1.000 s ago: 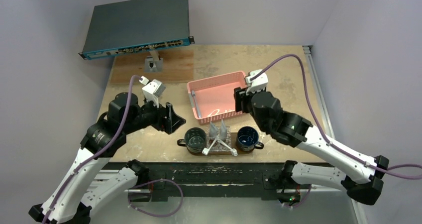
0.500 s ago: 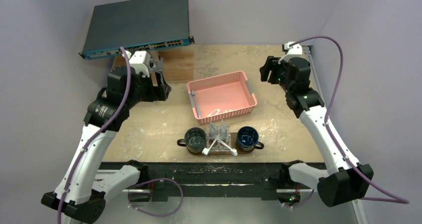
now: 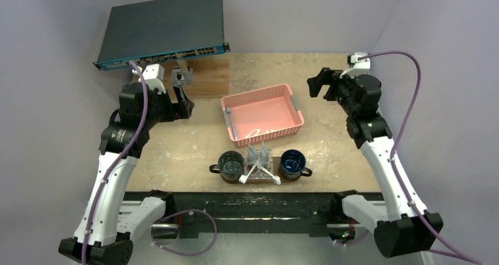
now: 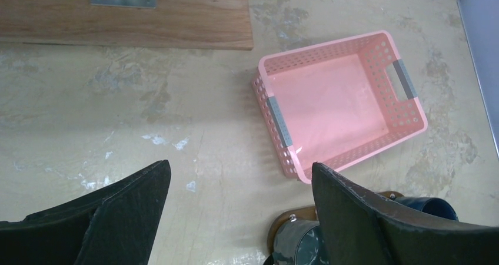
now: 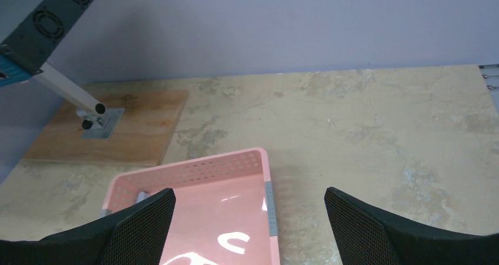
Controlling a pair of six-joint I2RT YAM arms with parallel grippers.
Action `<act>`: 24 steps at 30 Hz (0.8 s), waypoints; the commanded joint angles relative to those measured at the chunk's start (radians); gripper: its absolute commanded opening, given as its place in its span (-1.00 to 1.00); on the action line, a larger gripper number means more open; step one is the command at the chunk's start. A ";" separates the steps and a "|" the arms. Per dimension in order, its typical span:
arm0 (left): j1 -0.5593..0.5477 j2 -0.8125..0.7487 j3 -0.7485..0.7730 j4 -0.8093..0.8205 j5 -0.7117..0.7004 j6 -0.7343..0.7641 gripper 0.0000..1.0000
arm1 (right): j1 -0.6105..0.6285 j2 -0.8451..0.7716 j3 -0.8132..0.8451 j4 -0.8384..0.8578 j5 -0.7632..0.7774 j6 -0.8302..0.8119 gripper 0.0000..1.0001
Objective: Prepare toiletry sets of a toothbrush and toothpaste on the tray
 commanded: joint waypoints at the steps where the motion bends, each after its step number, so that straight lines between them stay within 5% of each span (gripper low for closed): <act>1: 0.001 -0.093 -0.072 0.058 -0.006 -0.023 0.82 | -0.002 -0.093 -0.044 0.063 -0.047 0.014 0.98; 9: -0.004 -0.279 -0.232 0.109 -0.065 -0.087 0.96 | -0.001 -0.243 -0.166 0.092 -0.051 0.060 0.98; 24: -0.004 -0.436 -0.352 0.048 0.117 -0.005 0.97 | -0.001 -0.406 -0.302 0.132 -0.144 0.096 0.98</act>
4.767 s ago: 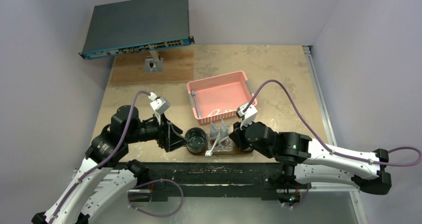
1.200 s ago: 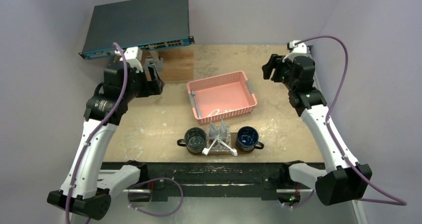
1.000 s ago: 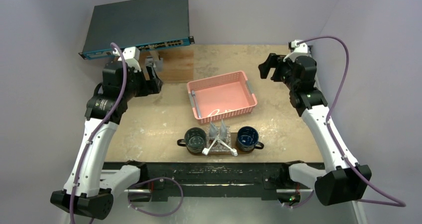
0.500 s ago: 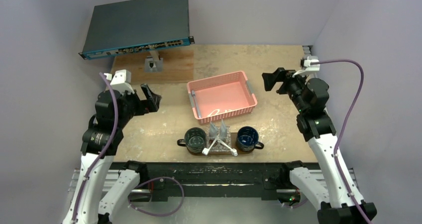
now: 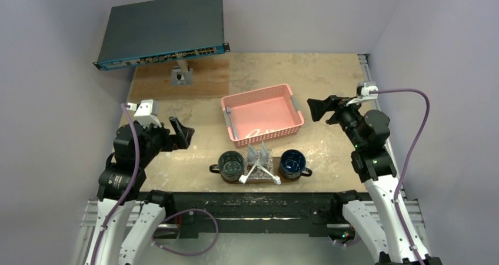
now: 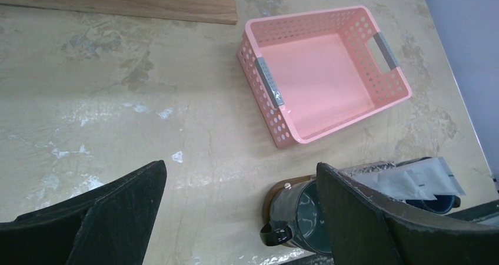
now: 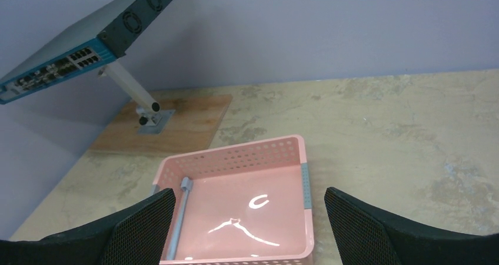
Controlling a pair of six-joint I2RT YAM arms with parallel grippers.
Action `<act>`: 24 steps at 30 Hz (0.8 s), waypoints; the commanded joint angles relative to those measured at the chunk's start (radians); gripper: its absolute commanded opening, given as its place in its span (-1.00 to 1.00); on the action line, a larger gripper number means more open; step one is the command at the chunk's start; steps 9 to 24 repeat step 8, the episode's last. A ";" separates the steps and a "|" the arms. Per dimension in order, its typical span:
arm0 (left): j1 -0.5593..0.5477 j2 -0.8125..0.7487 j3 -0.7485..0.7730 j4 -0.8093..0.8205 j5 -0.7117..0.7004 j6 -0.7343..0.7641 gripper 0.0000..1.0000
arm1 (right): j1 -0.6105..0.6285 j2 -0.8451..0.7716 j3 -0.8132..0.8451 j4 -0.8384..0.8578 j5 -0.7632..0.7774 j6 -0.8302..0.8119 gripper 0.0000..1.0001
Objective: Prepare toiletry sets of a toothbrush and toothpaste on the tray
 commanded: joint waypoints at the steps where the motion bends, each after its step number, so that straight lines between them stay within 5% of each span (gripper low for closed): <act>1: -0.003 -0.024 -0.017 0.030 0.084 0.037 0.97 | -0.001 -0.038 -0.015 0.051 -0.051 0.013 0.98; 24: -0.003 -0.041 -0.020 0.043 0.091 0.032 1.00 | -0.001 -0.038 -0.028 0.057 -0.056 0.013 0.98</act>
